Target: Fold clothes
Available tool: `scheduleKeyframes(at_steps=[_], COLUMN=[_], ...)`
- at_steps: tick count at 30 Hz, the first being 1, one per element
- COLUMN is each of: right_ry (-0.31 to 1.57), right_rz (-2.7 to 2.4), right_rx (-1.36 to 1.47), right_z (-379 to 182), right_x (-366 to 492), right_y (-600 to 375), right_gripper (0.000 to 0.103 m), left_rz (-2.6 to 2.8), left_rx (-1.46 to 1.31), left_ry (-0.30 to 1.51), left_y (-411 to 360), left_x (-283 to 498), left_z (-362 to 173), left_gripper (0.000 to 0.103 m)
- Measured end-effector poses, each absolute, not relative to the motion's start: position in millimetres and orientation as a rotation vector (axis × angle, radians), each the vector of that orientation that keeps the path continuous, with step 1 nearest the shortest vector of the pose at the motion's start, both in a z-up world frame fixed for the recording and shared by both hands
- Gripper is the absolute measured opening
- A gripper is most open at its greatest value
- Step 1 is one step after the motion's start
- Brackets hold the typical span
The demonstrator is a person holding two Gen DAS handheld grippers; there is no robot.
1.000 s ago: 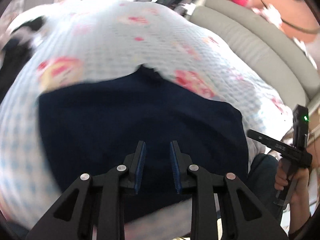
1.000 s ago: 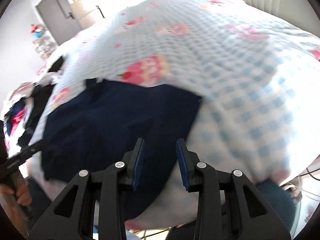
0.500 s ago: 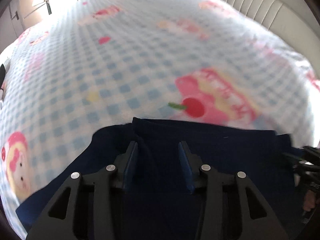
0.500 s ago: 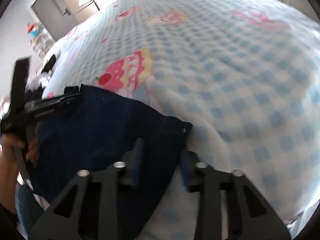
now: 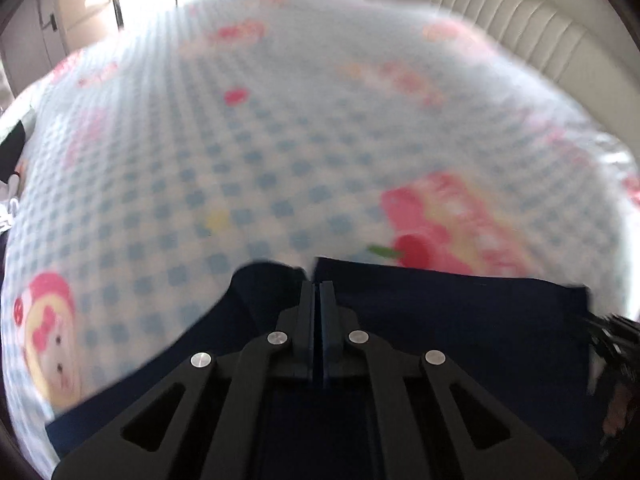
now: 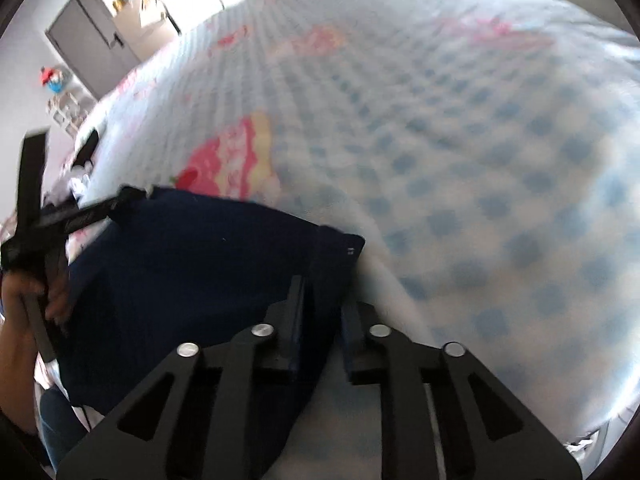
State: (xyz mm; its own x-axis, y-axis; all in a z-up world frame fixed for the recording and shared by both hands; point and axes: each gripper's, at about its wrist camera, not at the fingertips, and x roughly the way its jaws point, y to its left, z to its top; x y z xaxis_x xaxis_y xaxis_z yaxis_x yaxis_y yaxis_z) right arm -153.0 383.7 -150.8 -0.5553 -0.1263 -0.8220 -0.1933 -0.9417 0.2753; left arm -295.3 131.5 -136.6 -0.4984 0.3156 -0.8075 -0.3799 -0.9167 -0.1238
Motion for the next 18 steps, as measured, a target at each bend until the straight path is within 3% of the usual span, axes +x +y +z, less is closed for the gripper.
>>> scheduleKeyframes(at_steps=[2, 8, 12, 15, 18], right_ry=[0.533, 0.686, 0.675, 0.613, 0.665], right_rz=[2.716, 2.825, 2.822, 2.740, 2.725], right_rx=[-1.375, -1.385, -1.538, -1.590, -1.546], right_z=[-134, -117, -145, -162, -154], right_x=[-138, -85, -72, -69, -59], right_y=[384, 357, 318, 315, 324], right_gripper=[0.032, 0.032, 0.031, 0.022, 0.026], left_rz=[2.393, 2.241, 2.247, 2.307, 2.327], left_rx=[-1.218, -1.180, -1.304, -1.375, -1.324], left_ry=[0.003, -0.100, 0.004, 0.074, -0.064], left_y=[121, 136, 157, 149, 126], left_x=[-259, -164, -141, -126, -111], left_z=[-123, -127, -155, -160, -146], left_gripper=[0.007, 0.007, 0.007, 0.007, 0.007])
